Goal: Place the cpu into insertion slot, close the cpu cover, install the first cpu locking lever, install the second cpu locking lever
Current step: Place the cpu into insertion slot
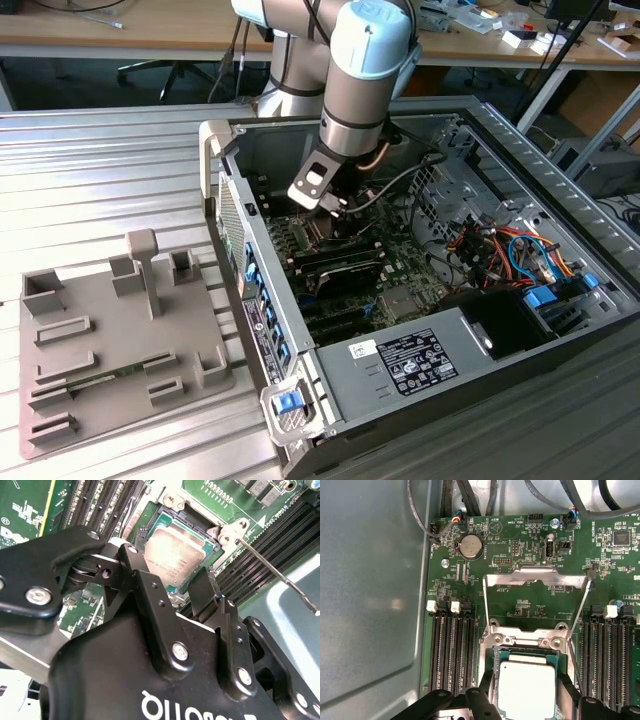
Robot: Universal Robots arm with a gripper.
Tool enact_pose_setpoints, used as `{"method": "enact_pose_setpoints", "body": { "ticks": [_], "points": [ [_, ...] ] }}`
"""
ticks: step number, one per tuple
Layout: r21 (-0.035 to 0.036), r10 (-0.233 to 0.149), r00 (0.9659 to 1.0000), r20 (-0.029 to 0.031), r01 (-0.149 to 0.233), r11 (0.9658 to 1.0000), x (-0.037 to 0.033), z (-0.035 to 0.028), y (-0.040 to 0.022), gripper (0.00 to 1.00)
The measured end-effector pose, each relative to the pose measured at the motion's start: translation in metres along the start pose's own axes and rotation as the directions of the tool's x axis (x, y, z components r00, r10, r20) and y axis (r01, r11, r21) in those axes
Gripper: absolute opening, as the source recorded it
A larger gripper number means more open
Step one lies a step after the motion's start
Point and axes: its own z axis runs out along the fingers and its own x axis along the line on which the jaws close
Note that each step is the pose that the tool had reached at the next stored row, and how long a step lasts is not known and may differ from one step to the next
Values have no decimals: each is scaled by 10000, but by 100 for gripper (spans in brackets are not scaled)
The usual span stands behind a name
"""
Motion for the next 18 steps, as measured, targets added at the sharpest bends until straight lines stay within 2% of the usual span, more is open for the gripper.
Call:
{"method": "enact_pose_setpoints", "body": {
  "ticks": [6, 11, 15, 18],
  "points": [
    [13, 1, 10000, 2, -1, 10000, 3, 1, 24, 61],
    [13, 27, 10000, 4, -27, 10000, 6, -2, -13, 61],
    [13, 27, 10000, 3, -27, 10000, 6, -2, -13, 61],
    [14, 28, 10000, 5, -28, 10000, 6, -40, -7, 61]
  ]
}}
